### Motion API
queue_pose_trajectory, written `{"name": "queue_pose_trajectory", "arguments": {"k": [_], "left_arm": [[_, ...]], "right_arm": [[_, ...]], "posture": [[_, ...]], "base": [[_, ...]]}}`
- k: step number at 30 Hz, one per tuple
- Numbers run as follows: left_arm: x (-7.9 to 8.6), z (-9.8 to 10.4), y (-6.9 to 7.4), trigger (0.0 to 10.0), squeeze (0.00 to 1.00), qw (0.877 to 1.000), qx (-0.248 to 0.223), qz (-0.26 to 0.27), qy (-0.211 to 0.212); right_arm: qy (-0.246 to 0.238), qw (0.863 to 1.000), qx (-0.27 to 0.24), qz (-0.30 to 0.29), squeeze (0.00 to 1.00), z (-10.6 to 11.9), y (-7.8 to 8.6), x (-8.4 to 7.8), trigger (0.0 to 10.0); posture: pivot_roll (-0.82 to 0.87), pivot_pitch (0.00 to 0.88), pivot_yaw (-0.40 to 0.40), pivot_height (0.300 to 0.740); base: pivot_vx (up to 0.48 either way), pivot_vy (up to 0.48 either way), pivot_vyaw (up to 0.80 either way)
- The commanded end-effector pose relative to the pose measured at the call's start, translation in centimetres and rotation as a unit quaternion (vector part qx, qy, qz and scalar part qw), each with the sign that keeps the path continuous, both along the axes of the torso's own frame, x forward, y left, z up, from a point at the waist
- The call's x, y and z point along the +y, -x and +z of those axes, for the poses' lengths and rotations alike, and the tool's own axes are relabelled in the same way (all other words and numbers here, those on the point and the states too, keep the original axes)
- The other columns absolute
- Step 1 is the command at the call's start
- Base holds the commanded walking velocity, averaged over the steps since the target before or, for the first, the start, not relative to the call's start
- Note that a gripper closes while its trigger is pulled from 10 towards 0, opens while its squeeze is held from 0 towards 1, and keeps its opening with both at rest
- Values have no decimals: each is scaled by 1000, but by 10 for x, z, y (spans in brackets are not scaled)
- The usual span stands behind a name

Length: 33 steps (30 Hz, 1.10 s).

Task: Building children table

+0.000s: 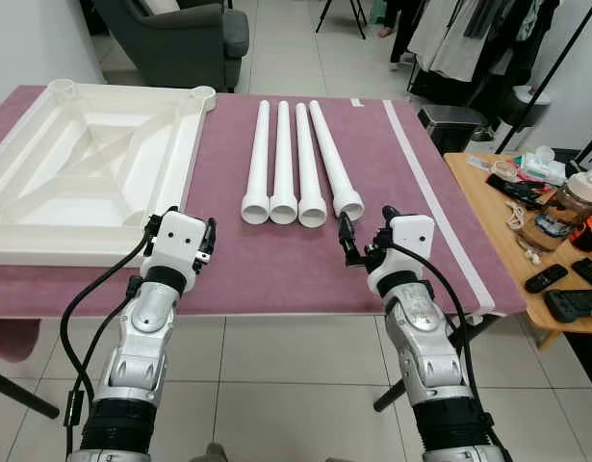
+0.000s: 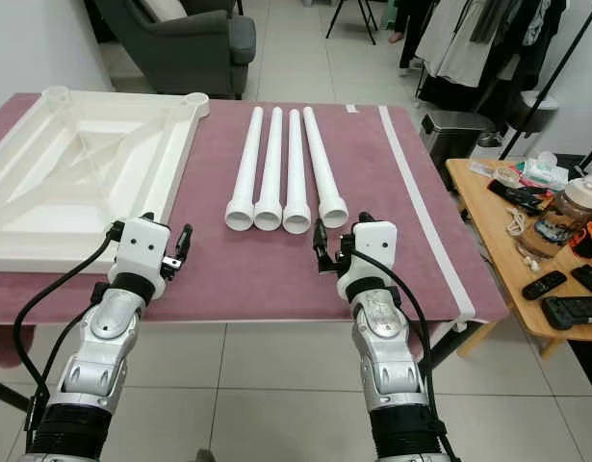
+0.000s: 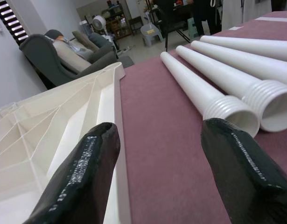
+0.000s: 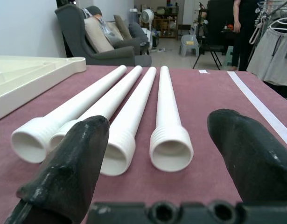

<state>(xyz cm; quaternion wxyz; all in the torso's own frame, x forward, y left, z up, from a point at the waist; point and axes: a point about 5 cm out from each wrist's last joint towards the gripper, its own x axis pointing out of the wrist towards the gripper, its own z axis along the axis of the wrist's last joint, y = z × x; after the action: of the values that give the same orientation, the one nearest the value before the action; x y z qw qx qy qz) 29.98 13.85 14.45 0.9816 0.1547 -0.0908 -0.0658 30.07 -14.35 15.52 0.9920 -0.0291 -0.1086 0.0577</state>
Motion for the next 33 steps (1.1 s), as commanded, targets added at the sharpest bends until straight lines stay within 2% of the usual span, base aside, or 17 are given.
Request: {"name": "queue_pose_trajectory", "arguments": {"k": [1,9,24,30,33], "left_arm": [[-1,2,0,10000,0,1000,-5,7,-4],[-2,5,-1,10000,0,1000,-10,10,-4],[1,12,6,10000,0,1000,-16,15,-14],[3,14,4,10000,0,999,-9,15,-30],[13,20,-4,10000,0,999,11,25,-45]], "right_arm": [[12,1000,1,4,0,0,2,-2,10000],[21,1000,-3,18,0,1,3,3,10000],[26,999,6,21,0,-1,5,2,10000],[35,999,4,31,0,1,4,5,10000],[38,999,3,38,0,3,4,8,10000]], "posture": [[47,17,12,740],[47,17,11,740],[48,10,13,740],[49,9,12,740],[51,9,12,740]], "base": [[292,0,0],[268,0,0],[0,0,0],[0,0,0],[0,0,0]]}}
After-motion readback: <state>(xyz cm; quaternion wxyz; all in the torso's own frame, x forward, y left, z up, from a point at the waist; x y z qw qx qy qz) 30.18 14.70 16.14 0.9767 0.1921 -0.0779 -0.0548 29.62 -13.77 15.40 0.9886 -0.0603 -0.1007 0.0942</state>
